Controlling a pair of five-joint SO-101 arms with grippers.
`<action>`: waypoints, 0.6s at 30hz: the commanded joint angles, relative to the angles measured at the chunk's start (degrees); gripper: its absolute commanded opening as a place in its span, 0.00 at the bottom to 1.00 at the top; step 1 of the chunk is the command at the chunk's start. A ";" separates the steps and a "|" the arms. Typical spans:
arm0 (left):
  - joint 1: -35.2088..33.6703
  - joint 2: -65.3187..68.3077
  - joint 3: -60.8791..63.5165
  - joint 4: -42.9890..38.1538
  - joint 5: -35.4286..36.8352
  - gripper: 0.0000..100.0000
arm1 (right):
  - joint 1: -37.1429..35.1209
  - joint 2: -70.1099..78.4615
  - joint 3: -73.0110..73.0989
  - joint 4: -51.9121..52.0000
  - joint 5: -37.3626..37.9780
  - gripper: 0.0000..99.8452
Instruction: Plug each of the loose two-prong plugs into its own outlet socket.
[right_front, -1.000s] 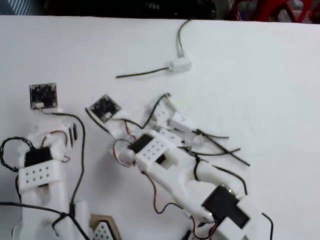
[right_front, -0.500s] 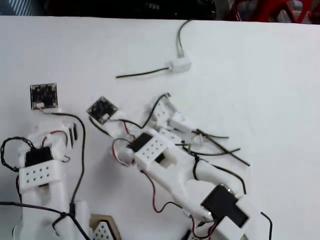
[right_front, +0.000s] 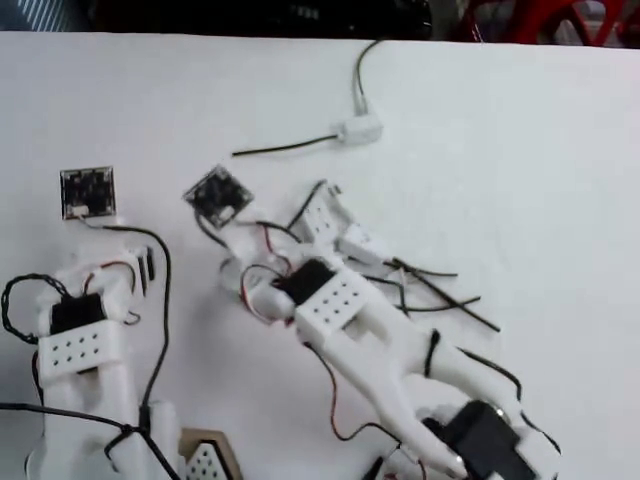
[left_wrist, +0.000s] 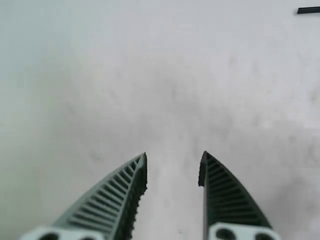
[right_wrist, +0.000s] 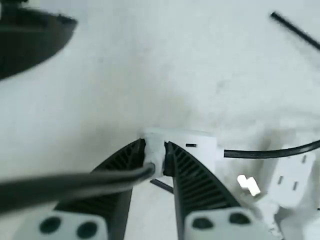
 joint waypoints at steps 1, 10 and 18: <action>-0.66 -2.15 0.00 -1.32 0.35 0.18 | 3.03 -8.92 -1.67 -2.24 0.62 0.02; -0.66 -2.15 0.09 -1.32 0.35 0.18 | 19.82 -9.63 -1.32 -18.07 0.62 0.02; -0.66 -2.15 0.18 -1.32 0.35 0.18 | 31.34 5.58 -6.59 -24.22 0.62 0.02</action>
